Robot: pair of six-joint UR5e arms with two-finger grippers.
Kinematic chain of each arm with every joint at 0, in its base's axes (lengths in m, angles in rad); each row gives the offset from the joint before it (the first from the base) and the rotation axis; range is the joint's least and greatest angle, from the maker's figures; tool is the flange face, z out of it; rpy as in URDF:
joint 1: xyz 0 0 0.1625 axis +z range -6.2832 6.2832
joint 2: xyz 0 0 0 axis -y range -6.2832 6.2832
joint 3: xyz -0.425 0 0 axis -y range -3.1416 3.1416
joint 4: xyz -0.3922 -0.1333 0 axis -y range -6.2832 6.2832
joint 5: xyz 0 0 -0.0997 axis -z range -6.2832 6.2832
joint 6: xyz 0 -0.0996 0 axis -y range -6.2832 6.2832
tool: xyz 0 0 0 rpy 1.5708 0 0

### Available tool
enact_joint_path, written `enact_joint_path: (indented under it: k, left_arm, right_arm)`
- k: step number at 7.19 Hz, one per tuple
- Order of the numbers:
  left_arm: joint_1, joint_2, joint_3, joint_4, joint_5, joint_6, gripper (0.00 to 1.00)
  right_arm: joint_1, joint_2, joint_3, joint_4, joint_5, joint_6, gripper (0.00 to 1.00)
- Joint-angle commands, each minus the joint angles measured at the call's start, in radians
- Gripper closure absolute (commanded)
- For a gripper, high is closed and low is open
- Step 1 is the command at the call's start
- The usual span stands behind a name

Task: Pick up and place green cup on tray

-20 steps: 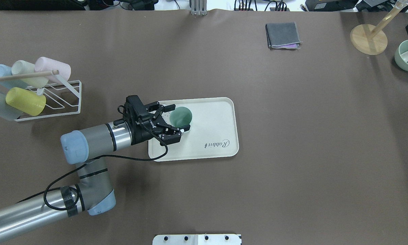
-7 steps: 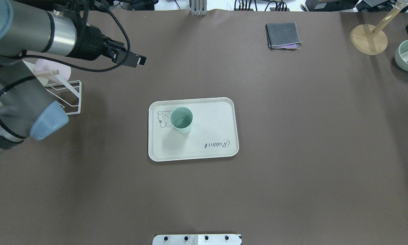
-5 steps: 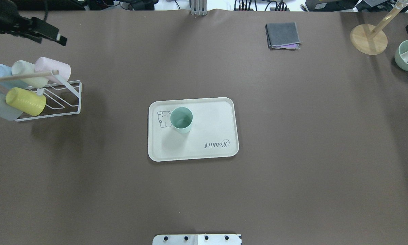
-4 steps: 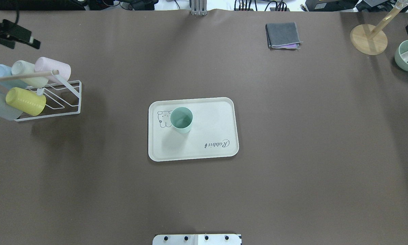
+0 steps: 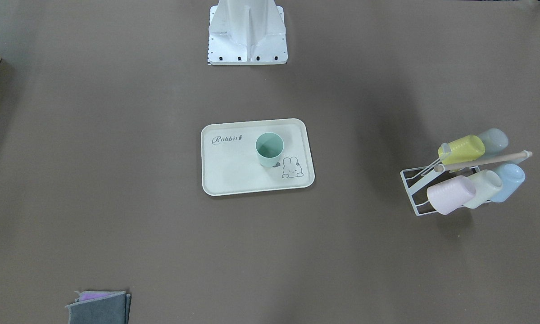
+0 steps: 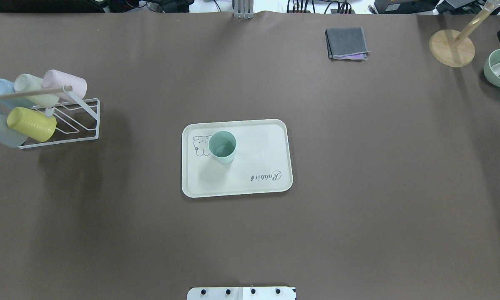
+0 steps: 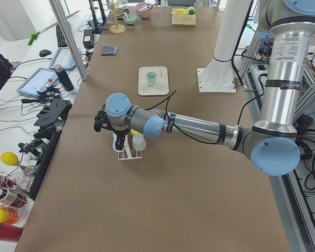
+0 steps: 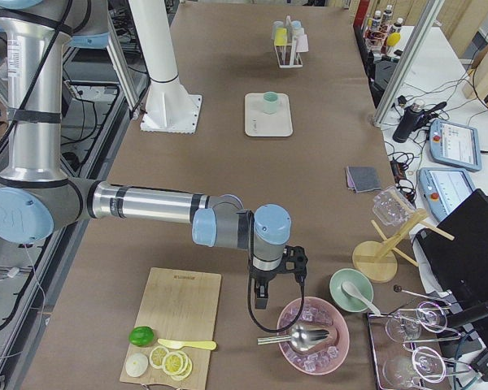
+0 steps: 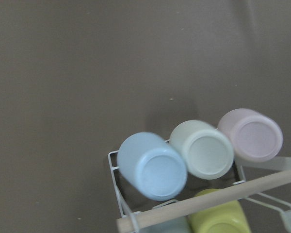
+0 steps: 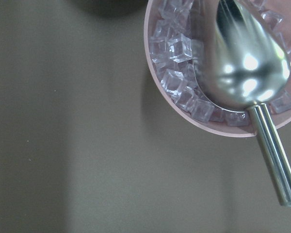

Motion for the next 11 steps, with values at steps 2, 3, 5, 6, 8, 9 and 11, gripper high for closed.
enact_joint_path:
  k: [2, 3, 5, 6, 8, 9, 11]
  left_arm:
    - [-0.067, 0.003, 0.056, 0.237, 0.210, 0.339, 0.02]
    - [-0.108, 0.015, 0.093, 0.235, 0.202, 0.336, 0.02]
    - [-0.118, 0.020, 0.168, 0.223, 0.055, 0.330, 0.02]
    - [-0.116, 0.019, 0.167, 0.222, 0.055, 0.330, 0.02]
    - [-0.116, 0.019, 0.163, 0.221, 0.053, 0.327, 0.02]
    - [-0.114, 0.016, 0.157, 0.215, 0.052, 0.327, 0.02]
    - [-0.111, 0.013, 0.156, 0.133, 0.058, 0.289, 0.02]
  right_arm:
    - [0.000, 0.000, 0.003, 0.002, 0.002, -0.006, 0.00]
    - [0.000, 0.000, 0.003, 0.002, 0.002, -0.006, 0.00]
    - [-0.011, 0.000, 0.000, 0.020, -0.001, -0.006, 0.00]
    - [-0.014, 0.001, 0.000, 0.020, -0.001, -0.006, 0.00]
    - [-0.014, 0.001, -0.003, 0.020, -0.001, -0.006, 0.00]
    - [-0.015, 0.001, -0.003, 0.020, -0.001, -0.006, 0.00]
    - [-0.015, 0.001, -0.006, 0.020, -0.001, -0.005, 0.00]
